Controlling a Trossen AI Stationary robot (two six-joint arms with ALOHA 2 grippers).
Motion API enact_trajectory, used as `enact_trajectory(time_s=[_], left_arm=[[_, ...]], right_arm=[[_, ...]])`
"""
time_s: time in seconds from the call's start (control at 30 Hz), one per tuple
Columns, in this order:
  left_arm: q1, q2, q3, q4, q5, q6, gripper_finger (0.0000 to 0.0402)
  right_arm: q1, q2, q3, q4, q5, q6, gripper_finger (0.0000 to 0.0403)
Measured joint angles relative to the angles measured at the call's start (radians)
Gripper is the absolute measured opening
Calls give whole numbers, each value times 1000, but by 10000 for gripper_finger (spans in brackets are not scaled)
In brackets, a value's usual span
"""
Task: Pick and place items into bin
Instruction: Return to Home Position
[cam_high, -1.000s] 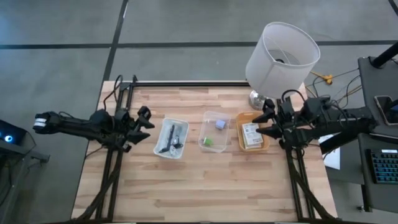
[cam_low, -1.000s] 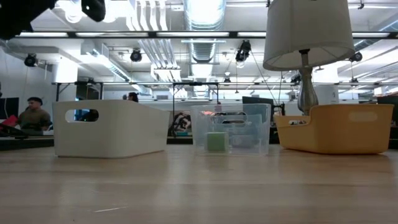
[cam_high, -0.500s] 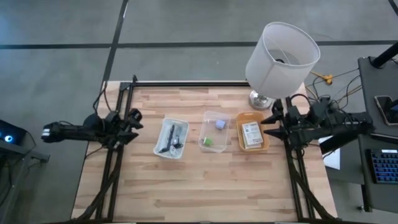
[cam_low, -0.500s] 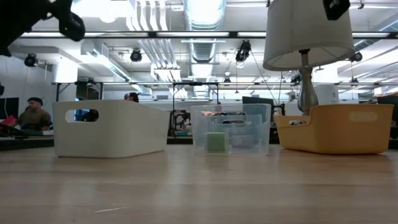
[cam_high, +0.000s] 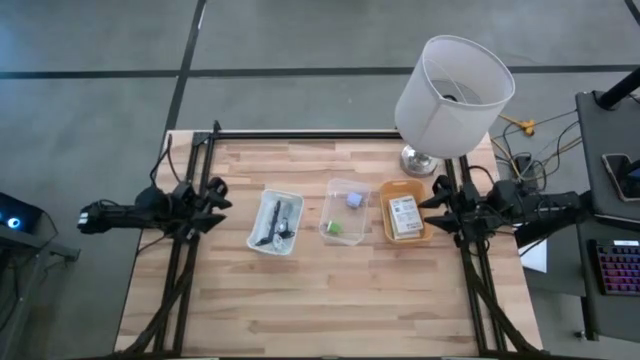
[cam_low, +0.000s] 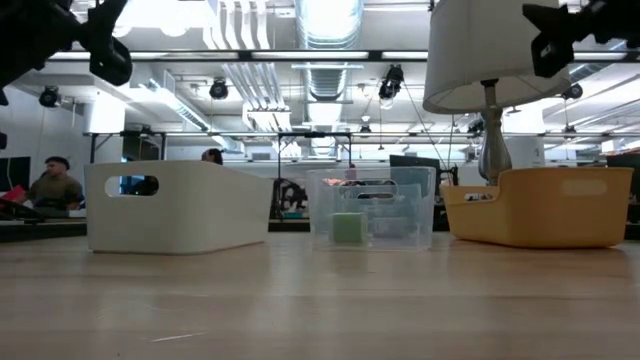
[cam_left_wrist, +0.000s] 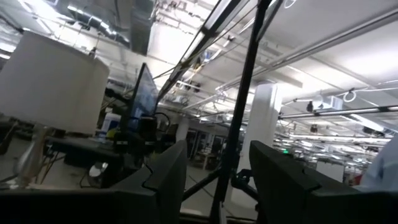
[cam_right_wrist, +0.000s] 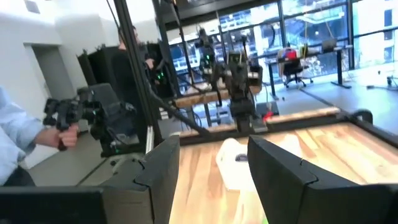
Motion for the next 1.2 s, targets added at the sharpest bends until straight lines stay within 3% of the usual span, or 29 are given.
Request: enact_trajectory(time_s=[0.27, 0.4, 0.53, 0.9, 1.0, 1.2], left_arm=[[0, 13, -1, -33, -20, -1, 160], [0, 20, -1, -37, -22, 0, 160], [0, 25, -1, -141, -27, 2, 160], [0, 83, -2, -303, -300, -51, 160], [0, 91, -2, -304, -249, -18, 160], [0, 99, -3, -299, -7, 156, 160]], right_arm=[[0, -118, -152, 85, 3, -19, 176], [0, -113, -193, 129, 5, -30, 176], [0, -117, -238, 155, 10, -33, 176], [-1, -82, -266, 159, 38, -59, 176], [-1, -69, -266, 158, 38, -55, 176], [-1, -62, -265, 157, 38, -55, 176]])
